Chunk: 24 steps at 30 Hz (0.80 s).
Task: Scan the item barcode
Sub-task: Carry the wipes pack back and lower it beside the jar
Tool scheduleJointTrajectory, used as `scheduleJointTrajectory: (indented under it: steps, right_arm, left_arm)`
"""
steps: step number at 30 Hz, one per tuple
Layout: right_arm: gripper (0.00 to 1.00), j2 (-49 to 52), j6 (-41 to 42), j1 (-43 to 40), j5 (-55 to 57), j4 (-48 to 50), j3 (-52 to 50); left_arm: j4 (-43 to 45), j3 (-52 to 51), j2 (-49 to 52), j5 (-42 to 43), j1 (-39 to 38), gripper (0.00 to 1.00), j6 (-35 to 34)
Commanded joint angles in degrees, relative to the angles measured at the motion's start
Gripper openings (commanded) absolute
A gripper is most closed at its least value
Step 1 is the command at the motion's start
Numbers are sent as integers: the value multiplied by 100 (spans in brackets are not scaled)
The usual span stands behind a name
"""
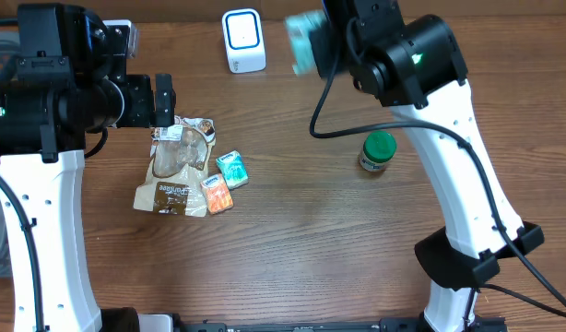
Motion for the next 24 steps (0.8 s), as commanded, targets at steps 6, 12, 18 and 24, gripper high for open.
scheduleJointTrajectory:
  steps: [6,12,18,24]
  right_arm:
    - [4,356,2065,-214,-518,-1182,-881]
    - [4,380,2065,-219,-553,-837,-2205]
    - [4,380,2068,-232,-553,-599,-3141]
    - [4,380,2065,-236,-573,-474,-3582]
  left_arm:
    - [7,70,-22,-17,28,100,-15]
    - [7,70,-22,-17,28,100,-15]
    - [7,70,-22,-17,28,100,-15]
    - [7,70,-22,-17,28,100,-13]
